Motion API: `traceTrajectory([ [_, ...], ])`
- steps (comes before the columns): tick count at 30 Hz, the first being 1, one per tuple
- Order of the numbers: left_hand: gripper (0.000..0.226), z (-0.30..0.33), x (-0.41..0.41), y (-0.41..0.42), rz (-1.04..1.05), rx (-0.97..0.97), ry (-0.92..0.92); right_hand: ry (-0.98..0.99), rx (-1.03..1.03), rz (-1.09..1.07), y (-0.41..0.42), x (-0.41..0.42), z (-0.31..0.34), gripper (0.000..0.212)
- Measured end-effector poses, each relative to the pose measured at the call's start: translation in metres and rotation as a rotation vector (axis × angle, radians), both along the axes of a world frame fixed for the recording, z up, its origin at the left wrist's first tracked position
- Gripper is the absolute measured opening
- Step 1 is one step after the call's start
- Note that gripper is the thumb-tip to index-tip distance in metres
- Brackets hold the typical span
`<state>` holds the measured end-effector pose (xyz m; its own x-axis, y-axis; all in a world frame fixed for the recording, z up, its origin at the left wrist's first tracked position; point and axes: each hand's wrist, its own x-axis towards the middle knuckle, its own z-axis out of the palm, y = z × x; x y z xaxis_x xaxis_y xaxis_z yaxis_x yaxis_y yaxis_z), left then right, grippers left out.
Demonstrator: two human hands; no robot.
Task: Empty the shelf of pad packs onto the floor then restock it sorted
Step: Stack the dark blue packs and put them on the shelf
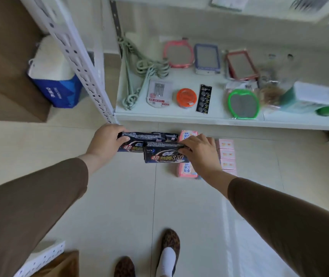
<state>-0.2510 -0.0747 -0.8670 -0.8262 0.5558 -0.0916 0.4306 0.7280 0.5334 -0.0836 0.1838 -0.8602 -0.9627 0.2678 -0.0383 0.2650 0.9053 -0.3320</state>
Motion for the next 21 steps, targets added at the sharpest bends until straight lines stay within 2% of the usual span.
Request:
traceTrajectory([
  [10,0.014,0.289,0.009,-0.011,0.003,0.174,0.178,0.283,-0.024,0.043,-0.001,0.003,0.292,0.021],
  [21,0.017,0.586,0.056,-0.021,-0.025,0.369,0.425,0.520,0.013,0.056,0.005,0.058,0.592,0.017],
])
